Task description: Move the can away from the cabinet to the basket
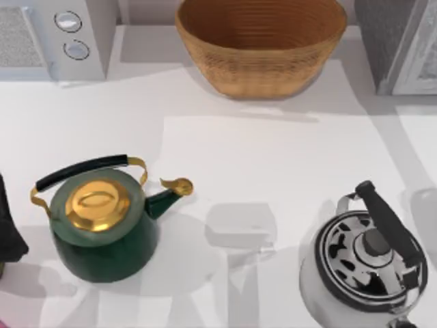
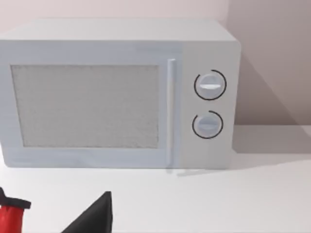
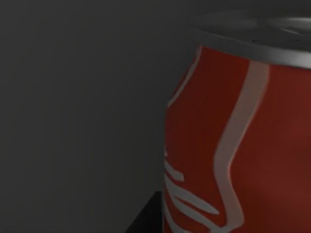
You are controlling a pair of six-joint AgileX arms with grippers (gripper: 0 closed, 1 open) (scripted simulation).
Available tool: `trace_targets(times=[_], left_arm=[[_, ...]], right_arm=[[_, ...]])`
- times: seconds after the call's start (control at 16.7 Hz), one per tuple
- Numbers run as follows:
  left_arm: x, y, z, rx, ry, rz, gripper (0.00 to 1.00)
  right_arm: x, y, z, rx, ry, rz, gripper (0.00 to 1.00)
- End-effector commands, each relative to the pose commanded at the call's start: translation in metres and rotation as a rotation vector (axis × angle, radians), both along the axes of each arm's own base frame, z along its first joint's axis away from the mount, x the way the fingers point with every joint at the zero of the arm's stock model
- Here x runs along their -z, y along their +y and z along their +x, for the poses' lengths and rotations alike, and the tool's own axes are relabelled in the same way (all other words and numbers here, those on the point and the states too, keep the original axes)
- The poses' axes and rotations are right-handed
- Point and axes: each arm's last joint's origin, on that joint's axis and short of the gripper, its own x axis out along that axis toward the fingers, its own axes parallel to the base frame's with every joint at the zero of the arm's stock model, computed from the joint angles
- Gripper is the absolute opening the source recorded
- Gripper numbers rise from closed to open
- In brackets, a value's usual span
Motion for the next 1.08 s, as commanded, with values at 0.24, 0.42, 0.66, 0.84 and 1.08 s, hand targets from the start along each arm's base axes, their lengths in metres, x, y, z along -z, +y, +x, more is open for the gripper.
trace_targets(times=[0.24,0.42,0.66,0.84,1.08], left_arm=[[0.000,0.000,0.000,0.000,0.000,0.000,1.00],[0.000,0.000,0.000,0.000,0.000,0.000,1.00],[0.000,0.000,0.000,0.000,0.000,0.000,1.00],[0.000,0.000,0.000,0.000,0.000,0.000,1.00],[0.000,0.000,0.000,0.000,0.000,0.000,1.00]], right_arm=[[0.000,0.000,0.000,0.000,0.000,0.000,0.00],[0.000,0.000,0.000,0.000,0.000,0.000,0.00],[-0.003,0.003,-0.006,-0.005,0.000,0.001,0.00],[-0.022,0.008,-0.044,-0.008,-0.002,0.001,0.00],[-0.050,0.008,-0.124,-0.004,-0.007,0.003,0.00]])
